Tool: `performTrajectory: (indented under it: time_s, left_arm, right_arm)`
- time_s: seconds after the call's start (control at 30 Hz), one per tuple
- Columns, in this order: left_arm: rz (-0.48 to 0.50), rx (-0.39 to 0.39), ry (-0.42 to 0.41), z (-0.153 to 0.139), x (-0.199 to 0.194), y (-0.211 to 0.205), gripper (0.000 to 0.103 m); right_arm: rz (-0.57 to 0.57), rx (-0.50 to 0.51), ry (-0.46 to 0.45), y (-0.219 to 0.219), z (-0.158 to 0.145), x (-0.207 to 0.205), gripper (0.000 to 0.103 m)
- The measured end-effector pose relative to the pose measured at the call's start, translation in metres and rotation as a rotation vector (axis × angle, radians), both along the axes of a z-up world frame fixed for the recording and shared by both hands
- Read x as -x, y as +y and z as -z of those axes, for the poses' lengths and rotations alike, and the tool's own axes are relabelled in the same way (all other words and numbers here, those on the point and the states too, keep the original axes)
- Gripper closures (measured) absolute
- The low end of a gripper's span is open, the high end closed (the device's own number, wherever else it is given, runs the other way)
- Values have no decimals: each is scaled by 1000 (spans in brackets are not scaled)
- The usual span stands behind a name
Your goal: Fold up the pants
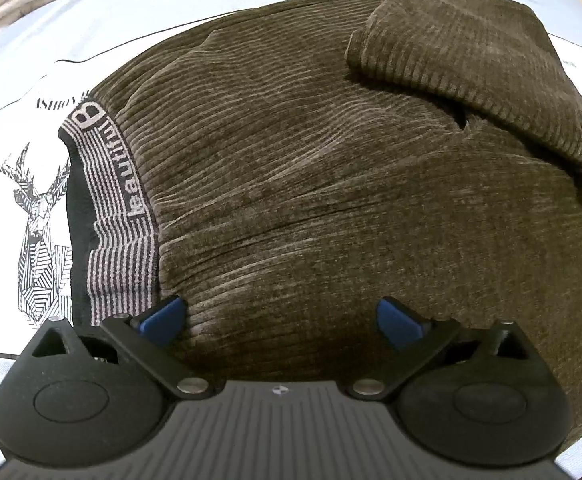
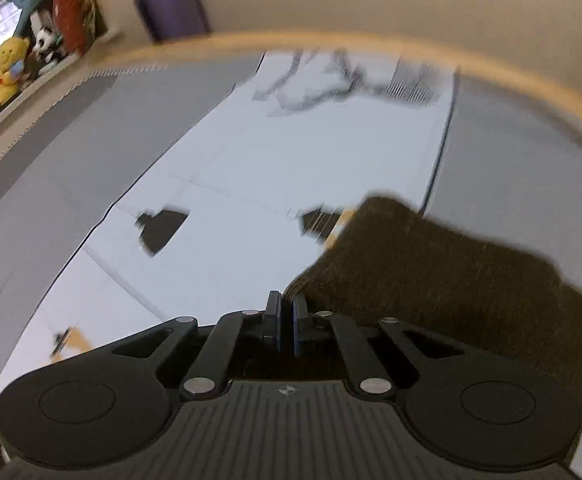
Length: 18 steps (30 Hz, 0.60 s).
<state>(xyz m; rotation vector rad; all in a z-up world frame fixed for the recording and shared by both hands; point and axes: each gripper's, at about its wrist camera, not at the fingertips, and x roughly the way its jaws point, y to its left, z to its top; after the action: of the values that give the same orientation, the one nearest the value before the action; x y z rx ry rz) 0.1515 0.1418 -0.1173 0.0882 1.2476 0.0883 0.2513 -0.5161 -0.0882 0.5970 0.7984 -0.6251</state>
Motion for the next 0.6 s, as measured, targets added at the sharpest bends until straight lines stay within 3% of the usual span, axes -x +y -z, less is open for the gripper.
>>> performTrajectory:
  time_s: [0.07,0.1,0.17,0.3,0.37,0.47,0.6]
  left_arm:
    - [-1,3,1,-1,0,0,0]
    - [-2,5,0,-1,0,1,0]
    - [-6,6,-4,-3,2,2,0]
    - [-16,2,-11,-6,6,7,1]
    - [-10,3,-5,-7,10,11,1]
    - [5,0,2,-7,19,18,1]
    - [51,2,8,-9,35,28,4]
  right_arm:
    - [-67,-89,37,-7,7,2,82]
    - [-77,-93,35,-10,5,6,78]
    - [-67,-46,15,-18,-4,23,59]
    - [-78,-38,14,-39,-10,57,57]
    - [-78,-33,69,-50,-5,75,57]
    - [-40,-18,222,-70,16,104,57]
    - [29,-43,226,-89,14,140,57]
